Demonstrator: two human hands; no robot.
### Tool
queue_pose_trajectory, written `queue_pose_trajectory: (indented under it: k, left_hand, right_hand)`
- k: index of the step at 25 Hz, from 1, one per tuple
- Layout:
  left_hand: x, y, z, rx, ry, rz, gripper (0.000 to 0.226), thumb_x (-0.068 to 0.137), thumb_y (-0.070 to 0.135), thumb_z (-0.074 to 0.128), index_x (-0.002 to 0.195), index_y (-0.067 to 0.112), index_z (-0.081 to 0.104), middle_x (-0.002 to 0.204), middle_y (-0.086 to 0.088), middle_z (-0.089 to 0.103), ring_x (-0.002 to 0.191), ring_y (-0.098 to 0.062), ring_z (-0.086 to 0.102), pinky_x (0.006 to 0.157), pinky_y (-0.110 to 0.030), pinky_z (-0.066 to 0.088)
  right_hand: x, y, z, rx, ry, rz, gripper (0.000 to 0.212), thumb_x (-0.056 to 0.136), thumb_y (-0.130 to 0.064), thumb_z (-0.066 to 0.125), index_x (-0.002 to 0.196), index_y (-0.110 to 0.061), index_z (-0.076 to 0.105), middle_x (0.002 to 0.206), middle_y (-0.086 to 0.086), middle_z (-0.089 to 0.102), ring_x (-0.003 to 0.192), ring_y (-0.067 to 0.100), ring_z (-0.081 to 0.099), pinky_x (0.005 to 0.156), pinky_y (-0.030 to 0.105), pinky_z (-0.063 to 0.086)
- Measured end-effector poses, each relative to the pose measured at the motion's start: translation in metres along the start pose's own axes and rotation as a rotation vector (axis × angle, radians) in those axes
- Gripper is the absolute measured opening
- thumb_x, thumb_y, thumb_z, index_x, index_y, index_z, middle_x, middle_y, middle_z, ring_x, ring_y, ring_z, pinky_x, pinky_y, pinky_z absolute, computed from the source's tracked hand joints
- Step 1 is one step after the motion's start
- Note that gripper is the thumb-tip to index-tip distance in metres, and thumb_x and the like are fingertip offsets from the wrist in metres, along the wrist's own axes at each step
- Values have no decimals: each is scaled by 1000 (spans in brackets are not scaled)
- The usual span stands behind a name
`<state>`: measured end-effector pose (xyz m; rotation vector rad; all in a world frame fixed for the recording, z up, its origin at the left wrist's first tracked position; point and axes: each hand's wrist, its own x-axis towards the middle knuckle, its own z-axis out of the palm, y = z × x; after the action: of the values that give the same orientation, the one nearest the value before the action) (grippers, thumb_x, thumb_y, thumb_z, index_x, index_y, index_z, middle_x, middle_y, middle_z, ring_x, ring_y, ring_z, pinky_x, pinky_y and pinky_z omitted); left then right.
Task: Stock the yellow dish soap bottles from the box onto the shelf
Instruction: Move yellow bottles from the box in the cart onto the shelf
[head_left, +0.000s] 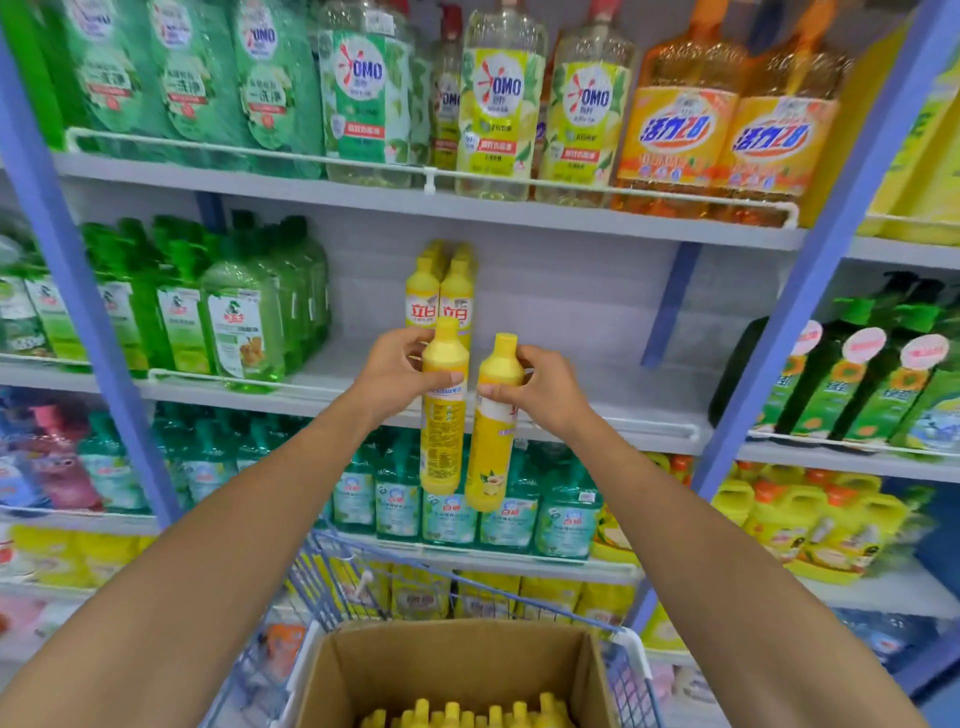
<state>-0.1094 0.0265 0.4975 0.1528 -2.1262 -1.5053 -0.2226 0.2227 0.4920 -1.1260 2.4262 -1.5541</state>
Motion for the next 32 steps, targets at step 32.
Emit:
queue_pose_trajectory:
  k: [32]
  left_hand:
    - [162,-39,-64,110,108,4,63,66,12,93,120,0,65,106,-17,73,98,-30,72,86,-39,59]
  right_hand:
    - [167,-22,59,-188,237,-93,60,61,-55,87,107,-21,71,96,-4,75,86,13,69,79,38,58]
